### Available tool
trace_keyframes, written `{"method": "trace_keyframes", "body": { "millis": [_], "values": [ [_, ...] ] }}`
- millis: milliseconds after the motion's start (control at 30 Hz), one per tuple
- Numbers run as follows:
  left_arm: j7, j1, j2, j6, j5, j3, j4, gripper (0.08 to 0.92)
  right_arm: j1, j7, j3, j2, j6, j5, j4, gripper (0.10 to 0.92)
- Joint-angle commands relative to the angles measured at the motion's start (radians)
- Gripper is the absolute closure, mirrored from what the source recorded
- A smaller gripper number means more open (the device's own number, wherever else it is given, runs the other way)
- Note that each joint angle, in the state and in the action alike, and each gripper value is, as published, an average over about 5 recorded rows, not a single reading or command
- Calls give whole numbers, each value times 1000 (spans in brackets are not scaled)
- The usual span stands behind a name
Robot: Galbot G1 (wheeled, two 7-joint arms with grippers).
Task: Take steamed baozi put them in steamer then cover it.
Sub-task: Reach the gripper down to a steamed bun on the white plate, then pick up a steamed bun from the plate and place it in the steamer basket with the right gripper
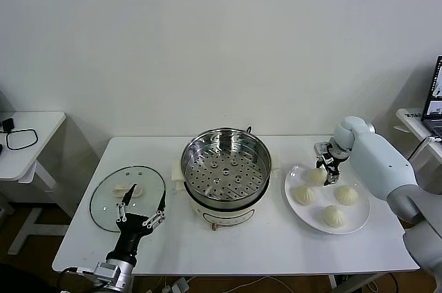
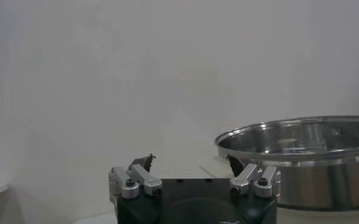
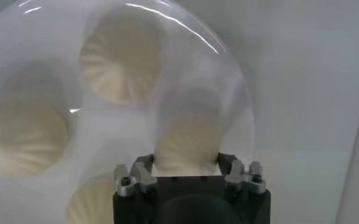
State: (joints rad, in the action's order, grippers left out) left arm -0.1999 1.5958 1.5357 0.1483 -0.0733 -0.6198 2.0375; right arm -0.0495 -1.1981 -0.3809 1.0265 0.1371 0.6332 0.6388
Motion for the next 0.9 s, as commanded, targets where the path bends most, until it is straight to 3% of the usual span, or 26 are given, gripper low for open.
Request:
{"method": "trace_keyframes", "body": {
  "millis": [33,200,400,567,900],
  "values": [
    [-2,1,1,3,-2,1,4,177,0,2,-2,-6,3,-12,20,350],
    [-2,2,0,2,-3,3,7,177,27,-25,-70,-80,4,-108,126,355],
    [0,5,-2,-1,-7,7,13,177,166,-122,-228,-258,31,-358,397,355],
    [1,8,-5,-5,-9,8,26,177,365,-210,-378,-353,135,-463,591,353],
    [1,27,-11,-4,-5,-21,47,177,708,-226,-650,-265,285,-528,857,339]
  ]
}}
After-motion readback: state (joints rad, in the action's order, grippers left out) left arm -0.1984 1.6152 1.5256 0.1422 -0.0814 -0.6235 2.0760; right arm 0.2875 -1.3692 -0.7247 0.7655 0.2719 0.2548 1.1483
